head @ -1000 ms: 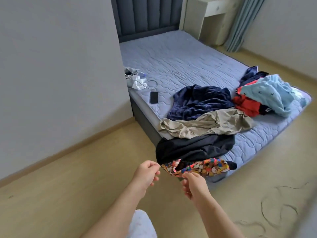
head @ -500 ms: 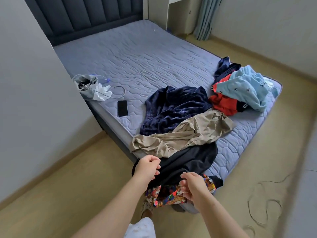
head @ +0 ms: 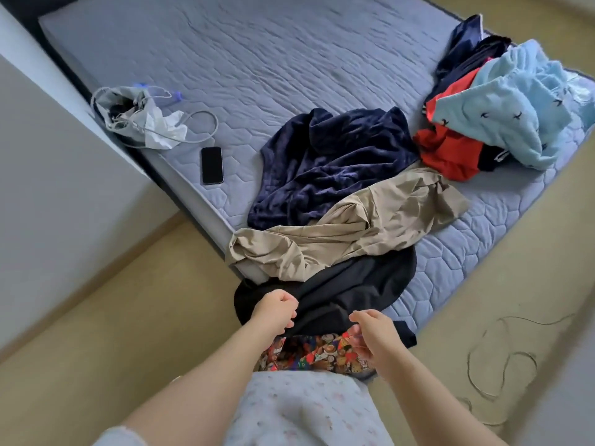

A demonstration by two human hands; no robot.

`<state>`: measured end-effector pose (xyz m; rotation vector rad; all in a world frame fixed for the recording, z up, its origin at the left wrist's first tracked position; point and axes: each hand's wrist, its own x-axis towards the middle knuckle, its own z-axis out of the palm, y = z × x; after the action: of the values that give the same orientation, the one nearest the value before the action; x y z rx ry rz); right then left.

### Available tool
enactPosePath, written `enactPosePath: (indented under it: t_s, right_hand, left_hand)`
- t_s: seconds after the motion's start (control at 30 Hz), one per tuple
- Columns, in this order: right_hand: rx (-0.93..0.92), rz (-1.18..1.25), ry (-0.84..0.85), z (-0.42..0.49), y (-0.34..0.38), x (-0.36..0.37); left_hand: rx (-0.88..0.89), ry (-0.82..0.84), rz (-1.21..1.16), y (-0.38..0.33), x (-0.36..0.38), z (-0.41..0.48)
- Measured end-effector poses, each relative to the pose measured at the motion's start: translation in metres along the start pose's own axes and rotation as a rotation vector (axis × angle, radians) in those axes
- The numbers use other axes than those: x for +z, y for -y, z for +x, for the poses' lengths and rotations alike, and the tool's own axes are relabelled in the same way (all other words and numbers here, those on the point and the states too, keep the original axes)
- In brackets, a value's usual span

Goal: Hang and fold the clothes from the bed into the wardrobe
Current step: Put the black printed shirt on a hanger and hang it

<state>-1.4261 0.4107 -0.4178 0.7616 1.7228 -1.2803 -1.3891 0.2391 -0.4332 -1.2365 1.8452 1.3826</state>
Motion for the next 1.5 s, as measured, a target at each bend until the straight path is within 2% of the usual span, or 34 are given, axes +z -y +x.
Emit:
enactPosePath:
  t_s: [0.13, 0.33, 0.53, 0.7, 0.83, 0.93, 1.07, 1.2, 1.37, 1.5]
  right_hand:
    - [0.006, -0.201, 0.050, 0.040, 0.011, -0.019]
    - [0.086, -0.395, 0.071, 0.104, -0.001, -0.039]
    - [0.143, -0.503, 0.146, 0.146, -0.035, -0.031]
    - [0.185, -0.520, 0.157, 0.179, -0.062, -0.031]
    - [0.220, -0.515, 0.129, 0.204, -0.076, -0.032]
    - [0.246, -0.521, 0.122, 0.215, -0.089, -0.035]
    - [0.244, -0.578, 0.106, 0.224, -0.097, -0.033]
    - [0.221, -0.572, 0.131, 0.220, -0.102, -0.021]
    - [0.207, -0.545, 0.141, 0.196, -0.098, -0.011]
    - [0.157, -0.501, 0.223, 0.156, -0.079, -0.003]
  left_hand:
    - [-0.129, -0.065, -0.052, 0.014, 0.036, 0.019]
    - [-0.220, -0.054, 0.048, 0.047, 0.074, 0.031]
    - [-0.347, -0.237, -0.063, 0.089, 0.082, 0.054]
    - [-0.412, -0.291, 0.071, 0.119, 0.108, 0.088]
    - [-0.477, -0.387, 0.382, 0.142, 0.129, 0.118]
    - [-0.558, -0.380, 0.366, 0.159, 0.141, 0.133]
    - [-0.441, -0.287, 0.428, 0.173, 0.140, 0.154]
    - [-0.401, -0.197, 0.169, 0.176, 0.121, 0.166]
    - [-0.327, -0.281, -0.038, 0.156, 0.090, 0.148]
    - [-0.298, -0.307, -0.220, 0.124, 0.069, 0.107]
